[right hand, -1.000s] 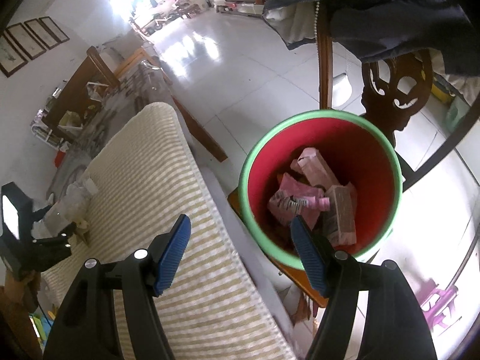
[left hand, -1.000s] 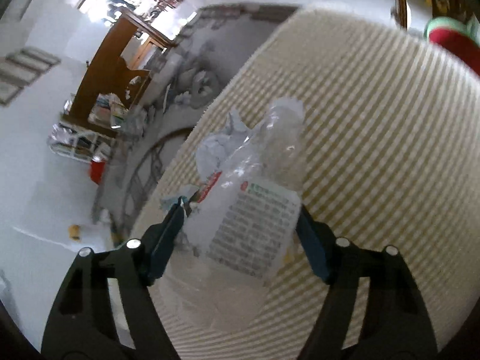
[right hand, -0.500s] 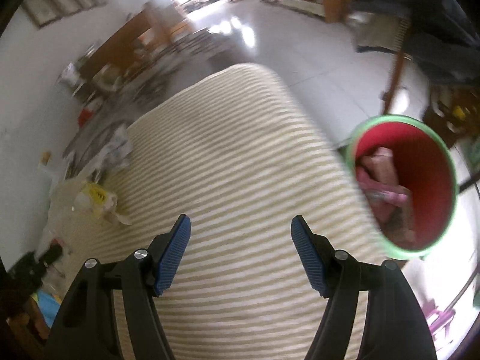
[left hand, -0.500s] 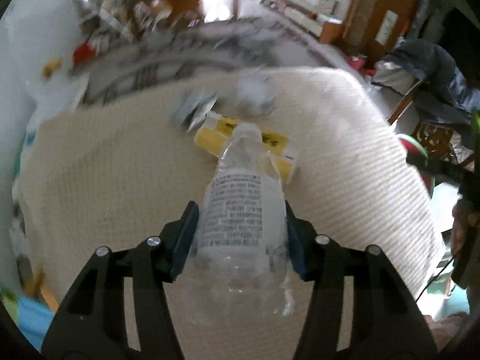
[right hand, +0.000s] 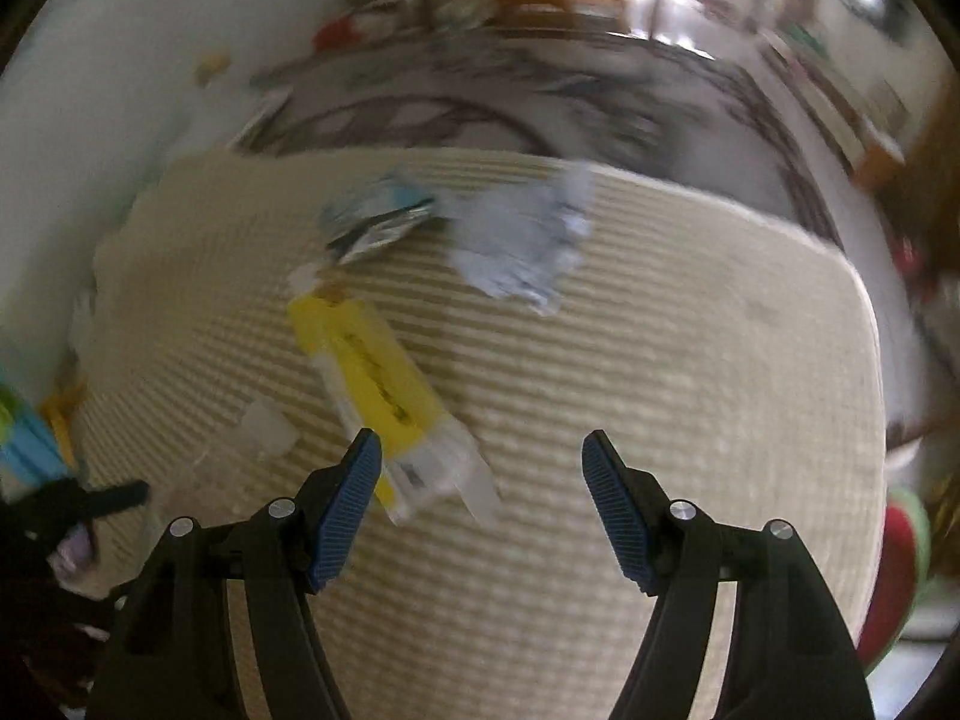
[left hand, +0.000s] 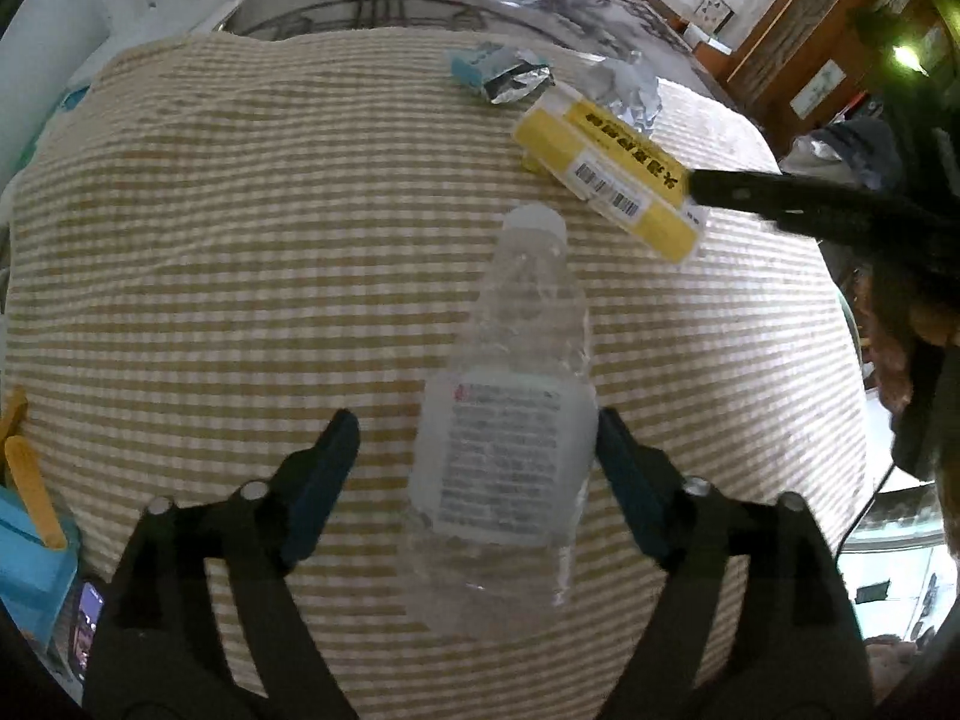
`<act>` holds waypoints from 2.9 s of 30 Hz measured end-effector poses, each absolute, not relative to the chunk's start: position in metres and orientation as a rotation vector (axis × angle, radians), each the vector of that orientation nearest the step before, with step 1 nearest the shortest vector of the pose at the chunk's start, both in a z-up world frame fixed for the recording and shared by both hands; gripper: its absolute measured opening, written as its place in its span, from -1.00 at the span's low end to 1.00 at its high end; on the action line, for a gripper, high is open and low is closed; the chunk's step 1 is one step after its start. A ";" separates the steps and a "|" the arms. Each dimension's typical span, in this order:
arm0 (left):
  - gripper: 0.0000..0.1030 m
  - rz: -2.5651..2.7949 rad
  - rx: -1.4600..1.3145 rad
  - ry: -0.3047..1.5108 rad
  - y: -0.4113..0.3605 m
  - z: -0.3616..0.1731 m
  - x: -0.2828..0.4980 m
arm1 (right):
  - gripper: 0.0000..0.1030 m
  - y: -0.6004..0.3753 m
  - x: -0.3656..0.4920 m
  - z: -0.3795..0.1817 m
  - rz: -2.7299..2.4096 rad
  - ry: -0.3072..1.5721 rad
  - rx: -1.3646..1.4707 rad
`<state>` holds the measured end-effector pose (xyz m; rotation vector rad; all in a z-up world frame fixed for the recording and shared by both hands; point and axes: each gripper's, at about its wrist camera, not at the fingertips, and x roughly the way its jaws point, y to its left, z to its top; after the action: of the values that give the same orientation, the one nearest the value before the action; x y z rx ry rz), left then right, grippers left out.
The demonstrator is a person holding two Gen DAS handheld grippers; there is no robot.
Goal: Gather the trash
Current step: 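Grasp the plastic water bottle with the left tool while the right tool grasps the yellow box, then carry the water bottle and yellow box over to the red bin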
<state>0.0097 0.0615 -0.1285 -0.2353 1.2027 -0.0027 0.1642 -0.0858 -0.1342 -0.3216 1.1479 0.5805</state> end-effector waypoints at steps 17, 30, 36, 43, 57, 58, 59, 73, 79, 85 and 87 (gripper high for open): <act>0.81 -0.036 -0.205 1.202 0.050 -0.146 0.021 | -0.72 -0.109 0.152 -0.141 0.547 1.248 -0.202; 0.90 -0.023 -0.126 1.218 0.038 -0.170 0.045 | 0.00 -0.139 0.132 -0.132 0.439 1.212 -0.121; 0.87 -0.013 -0.190 1.243 0.040 -0.170 0.054 | 0.02 -0.131 0.140 -0.140 0.395 1.208 -0.146; 0.44 -0.041 -0.179 1.220 0.033 -0.150 0.059 | 0.13 -0.128 0.146 -0.140 0.390 1.199 -0.144; 0.11 -0.046 -0.167 1.212 0.026 -0.152 0.062 | -0.31 -0.135 0.157 -0.156 0.367 1.258 -0.054; 0.11 -0.042 -0.170 1.199 0.027 -0.148 0.060 | -0.32 -0.139 0.154 -0.150 0.376 1.236 -0.039; 0.11 -0.041 -0.176 1.186 0.033 -0.142 0.048 | -0.32 -0.141 0.152 -0.146 0.380 1.220 -0.031; 0.11 -0.153 -0.183 1.007 -0.006 -0.070 0.049 | -0.30 -0.209 0.077 -0.096 0.330 1.066 0.129; 0.11 -0.197 -0.178 0.963 -0.035 -0.051 0.056 | -0.30 -0.238 0.076 -0.084 0.270 1.018 0.141; 0.11 -0.224 -0.161 0.954 -0.059 -0.047 0.061 | -0.30 -0.266 0.075 -0.084 0.236 1.018 0.153; 0.11 -0.224 -0.159 0.953 -0.065 -0.047 0.063 | -0.30 -0.277 0.076 -0.084 0.229 1.018 0.158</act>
<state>0.0629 -0.0649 -0.0470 -0.1589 0.9527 -0.2236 0.0758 -0.2768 -0.0844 0.1575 1.0182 0.2293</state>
